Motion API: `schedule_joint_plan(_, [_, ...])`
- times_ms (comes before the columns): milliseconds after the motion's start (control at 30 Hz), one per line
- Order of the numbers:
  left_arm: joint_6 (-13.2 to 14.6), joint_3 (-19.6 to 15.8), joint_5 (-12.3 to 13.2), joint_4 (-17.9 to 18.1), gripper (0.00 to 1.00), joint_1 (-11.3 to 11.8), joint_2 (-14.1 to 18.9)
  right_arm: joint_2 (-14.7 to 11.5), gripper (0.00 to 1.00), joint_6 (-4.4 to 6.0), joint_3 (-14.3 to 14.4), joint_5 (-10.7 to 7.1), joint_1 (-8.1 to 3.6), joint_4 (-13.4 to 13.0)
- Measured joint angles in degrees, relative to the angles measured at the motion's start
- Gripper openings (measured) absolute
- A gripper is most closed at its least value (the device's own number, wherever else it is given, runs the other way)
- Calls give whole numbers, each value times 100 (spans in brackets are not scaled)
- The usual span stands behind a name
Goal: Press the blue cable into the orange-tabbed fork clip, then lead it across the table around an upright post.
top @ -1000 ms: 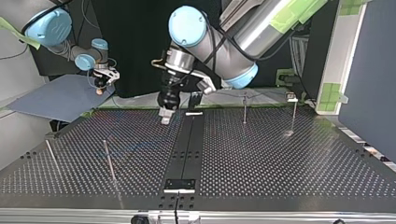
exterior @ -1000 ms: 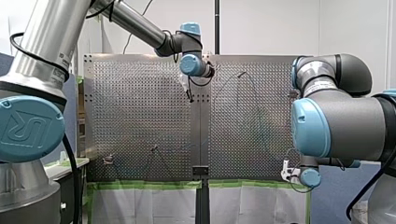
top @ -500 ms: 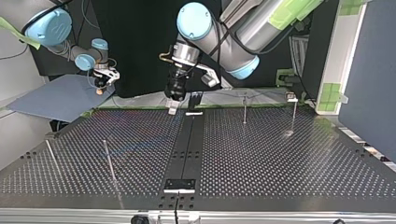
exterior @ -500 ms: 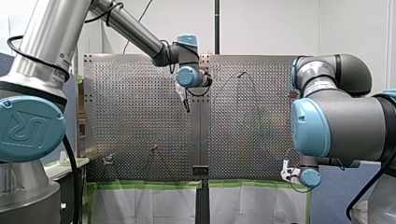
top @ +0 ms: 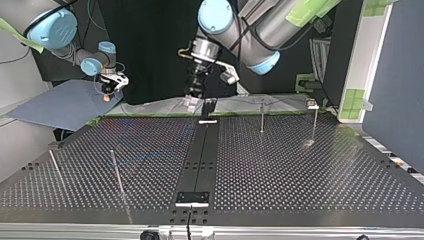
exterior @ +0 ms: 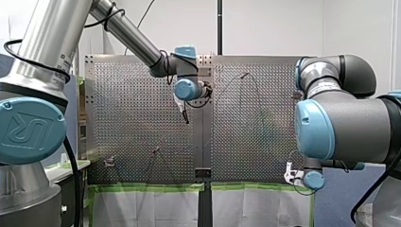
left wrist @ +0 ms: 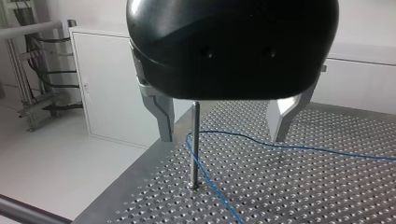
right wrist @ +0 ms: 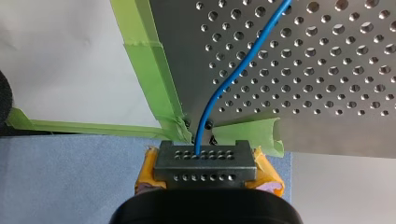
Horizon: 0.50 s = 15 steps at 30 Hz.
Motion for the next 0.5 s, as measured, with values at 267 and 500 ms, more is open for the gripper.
schedule_joint_plan(267, [1,-372,0,373,98,0,0,-1,0,0,0,0,4,1])
schedule_joint_plan(500, [9,-685,0,683,98,0,0,0,0,0,0,0,6,0])
